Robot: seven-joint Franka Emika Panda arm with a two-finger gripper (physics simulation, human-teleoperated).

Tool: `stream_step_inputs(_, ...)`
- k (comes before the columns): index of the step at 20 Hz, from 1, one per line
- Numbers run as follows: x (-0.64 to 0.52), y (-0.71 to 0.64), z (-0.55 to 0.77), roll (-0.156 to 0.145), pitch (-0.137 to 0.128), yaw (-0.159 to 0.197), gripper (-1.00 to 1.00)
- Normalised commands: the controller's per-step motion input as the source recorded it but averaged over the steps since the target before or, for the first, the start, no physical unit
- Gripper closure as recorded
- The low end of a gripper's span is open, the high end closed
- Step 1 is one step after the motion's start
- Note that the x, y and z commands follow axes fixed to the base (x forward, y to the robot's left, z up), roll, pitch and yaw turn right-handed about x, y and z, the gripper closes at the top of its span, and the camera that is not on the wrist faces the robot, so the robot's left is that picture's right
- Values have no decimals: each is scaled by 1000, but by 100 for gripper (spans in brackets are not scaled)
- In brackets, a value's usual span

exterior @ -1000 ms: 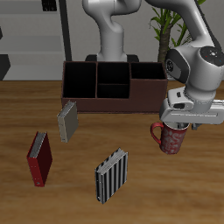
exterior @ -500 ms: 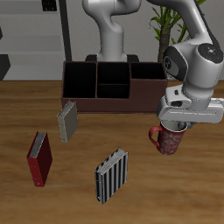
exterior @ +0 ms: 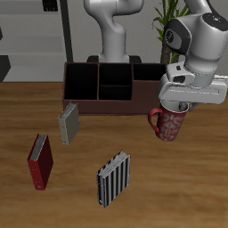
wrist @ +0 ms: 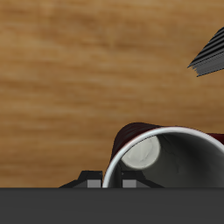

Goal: Place the red mug into the back desk caddy's right compartment

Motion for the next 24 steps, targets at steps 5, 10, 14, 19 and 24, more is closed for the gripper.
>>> stream_step_inputs(5, -367, -216, 536, -8, -57, 29, 100)
stream_step_inputs(10, -464, -195, 493, -23, -61, 34, 100)
stream_step_inputs(14, -534, -147, 447, -3, -52, 34, 100)
stream_step_inputs(19, -496, -169, 357, -25, -35, -2, 100)
stream_step_inputs(24, -369, -80, 167, -13, -24, 14, 100)
